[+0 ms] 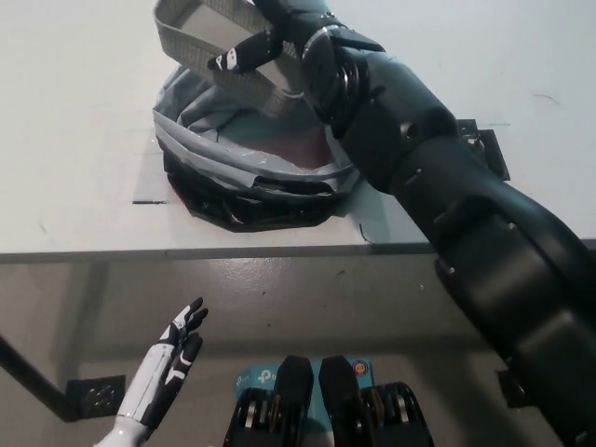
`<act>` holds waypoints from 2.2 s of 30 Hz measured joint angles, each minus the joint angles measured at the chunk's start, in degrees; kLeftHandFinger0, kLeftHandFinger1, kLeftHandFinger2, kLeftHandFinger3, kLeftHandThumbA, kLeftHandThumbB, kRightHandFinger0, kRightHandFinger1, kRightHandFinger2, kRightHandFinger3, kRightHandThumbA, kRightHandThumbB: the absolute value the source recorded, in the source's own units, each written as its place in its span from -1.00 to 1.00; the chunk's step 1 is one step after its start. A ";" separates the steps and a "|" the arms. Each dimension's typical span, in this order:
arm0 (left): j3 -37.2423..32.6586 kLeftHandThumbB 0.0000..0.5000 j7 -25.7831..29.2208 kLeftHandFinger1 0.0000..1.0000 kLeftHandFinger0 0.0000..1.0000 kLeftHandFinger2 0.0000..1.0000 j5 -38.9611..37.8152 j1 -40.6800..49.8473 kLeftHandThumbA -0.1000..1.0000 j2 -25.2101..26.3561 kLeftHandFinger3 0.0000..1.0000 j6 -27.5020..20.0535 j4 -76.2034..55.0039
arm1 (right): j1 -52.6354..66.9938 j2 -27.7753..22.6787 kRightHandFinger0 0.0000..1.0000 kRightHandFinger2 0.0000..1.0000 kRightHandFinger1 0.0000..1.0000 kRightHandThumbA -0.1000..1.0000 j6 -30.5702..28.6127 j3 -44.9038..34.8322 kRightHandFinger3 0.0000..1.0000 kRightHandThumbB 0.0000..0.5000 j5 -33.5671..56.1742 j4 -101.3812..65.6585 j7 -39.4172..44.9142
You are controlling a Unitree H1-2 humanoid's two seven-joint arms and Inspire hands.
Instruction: Use the right hand to pick up a small rectangular container and put it into a plastic bag and lift the bag
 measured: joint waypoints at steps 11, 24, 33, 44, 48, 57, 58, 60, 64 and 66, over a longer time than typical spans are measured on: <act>-0.01 -0.08 -0.58 1.00 1.00 1.00 -0.05 -2.25 1.00 0.20 1.00 0.11 -0.36 | 0.43 0.22 -1.00 0.52 -0.30 -1.00 -0.14 0.25 0.54 -0.22 0.11 2.47 -1.15; -0.01 -0.11 -0.81 1.00 1.00 1.00 0.31 -4.10 1.00 0.68 1.00 1.03 -0.59 | 0.61 0.00 1.00 1.00 1.00 0.49 3.64 2.85 1.00 1.00 -0.05 5.85 8.31; -0.02 -0.07 -0.86 1.00 1.00 1.00 0.32 -4.16 1.00 0.69 1.00 1.33 -0.58 | 0.56 -0.90 1.00 1.00 1.00 0.75 4.90 3.44 1.00 1.00 0.04 6.48 17.93; -0.04 -0.10 -1.46 1.00 1.00 1.00 0.34 -5.55 1.00 1.11 1.00 1.37 -0.59 | -1.74 -3.81 1.00 1.00 1.00 0.75 5.31 2.90 1.00 1.00 1.20 5.62 29.50; -0.12 -0.13 -1.53 1.00 1.00 1.00 0.33 -5.74 1.00 1.17 1.00 1.37 -0.58 | -2.54 -5.62 1.00 1.00 1.00 0.91 4.65 -1.04 1.00 0.94 3.29 3.22 29.17; -0.31 -0.14 -1.53 1.00 1.00 1.00 0.40 -5.73 1.00 1.70 1.00 1.32 -0.46 | -3.49 -9.12 1.00 1.00 1.00 1.00 1.74 -8.23 1.00 0.89 5.72 -10.16 22.02; -0.33 -0.14 -1.52 1.00 1.00 1.00 0.44 -5.73 1.00 1.76 1.00 1.32 -0.43 | -3.48 -9.32 1.00 1.00 1.00 1.00 1.36 -8.67 1.00 0.88 5.86 -10.84 21.39; -0.37 -0.14 -1.53 1.00 1.00 1.00 0.49 -5.73 1.00 1.86 1.00 1.29 -0.26 | -3.47 -9.97 1.00 1.00 1.00 0.96 0.37 -9.50 1.00 0.89 6.21 -12.54 19.74; -0.39 -0.15 -1.53 1.00 1.00 1.00 0.50 -5.73 1.00 1.86 1.00 1.29 -0.06 | -3.23 -10.88 1.00 1.00 1.00 0.92 -0.18 -9.89 1.00 0.89 6.36 -13.28 17.83; -0.39 -0.14 -1.53 1.00 1.00 1.00 0.49 -5.73 1.00 1.86 1.00 1.29 -0.06 | -2.73 -11.16 1.00 1.00 1.00 0.85 -0.21 -9.86 1.00 0.90 6.36 -13.10 17.21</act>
